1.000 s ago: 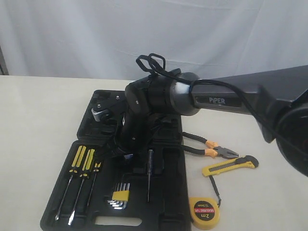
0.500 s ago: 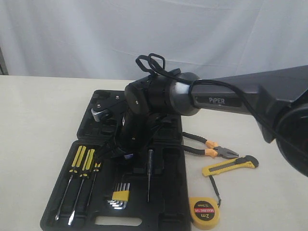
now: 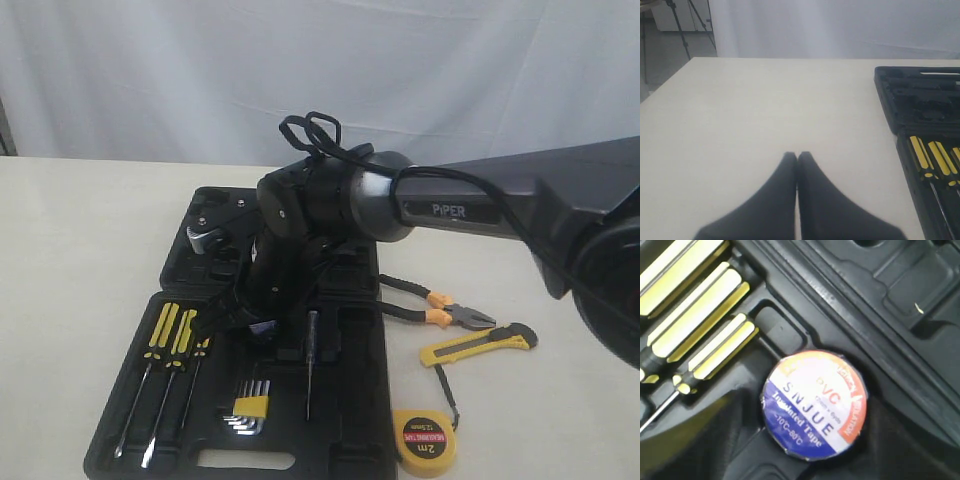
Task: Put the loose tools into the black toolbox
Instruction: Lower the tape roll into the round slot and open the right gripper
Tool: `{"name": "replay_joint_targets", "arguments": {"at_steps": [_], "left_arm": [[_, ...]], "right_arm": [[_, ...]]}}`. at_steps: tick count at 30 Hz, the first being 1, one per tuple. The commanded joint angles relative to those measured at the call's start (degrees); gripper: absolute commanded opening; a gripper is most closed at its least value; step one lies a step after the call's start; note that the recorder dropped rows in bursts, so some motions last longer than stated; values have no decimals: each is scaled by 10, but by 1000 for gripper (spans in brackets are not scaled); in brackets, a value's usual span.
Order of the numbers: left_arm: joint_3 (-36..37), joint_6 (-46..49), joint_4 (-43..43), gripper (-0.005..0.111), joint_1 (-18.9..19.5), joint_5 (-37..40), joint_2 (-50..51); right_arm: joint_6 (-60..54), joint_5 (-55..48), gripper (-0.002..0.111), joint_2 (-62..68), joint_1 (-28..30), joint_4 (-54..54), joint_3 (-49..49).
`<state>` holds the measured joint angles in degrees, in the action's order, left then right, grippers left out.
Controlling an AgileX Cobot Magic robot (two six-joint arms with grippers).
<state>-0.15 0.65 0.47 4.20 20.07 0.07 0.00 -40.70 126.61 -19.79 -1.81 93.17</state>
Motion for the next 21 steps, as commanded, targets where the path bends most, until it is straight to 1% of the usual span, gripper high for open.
{"name": "replay_joint_targets", "arguments": {"at_steps": [1, 8, 9, 11, 12, 13, 14, 21], "left_arm": [[1, -2, -5, 0, -3, -5, -1], [1, -2, -5, 0, -3, -5, -1], [1, -2, -5, 0, -3, -5, -1], [1, -2, -5, 0, -3, -5, -1], [1, -2, -5, 0, -3, -5, -1], [1, -2, -5, 0, -3, -5, -1], [1, -2, -5, 0, -3, -5, -1], [1, -2, -5, 0, -3, -5, -1]], "right_arm": [[0, -2, 67, -19, 2, 8, 1], [0, -4, 66, -54, 2, 8, 1], [6, -10, 63, -57, 2, 6, 1], [7, -24, 48, -59, 2, -1, 1], [7, -33, 36, -59, 2, -5, 1], [7, -47, 7, -59, 2, -8, 1], [10, -51, 0, -59, 2, -9, 1], [7, -59, -1, -56, 2, -9, 1]]}}
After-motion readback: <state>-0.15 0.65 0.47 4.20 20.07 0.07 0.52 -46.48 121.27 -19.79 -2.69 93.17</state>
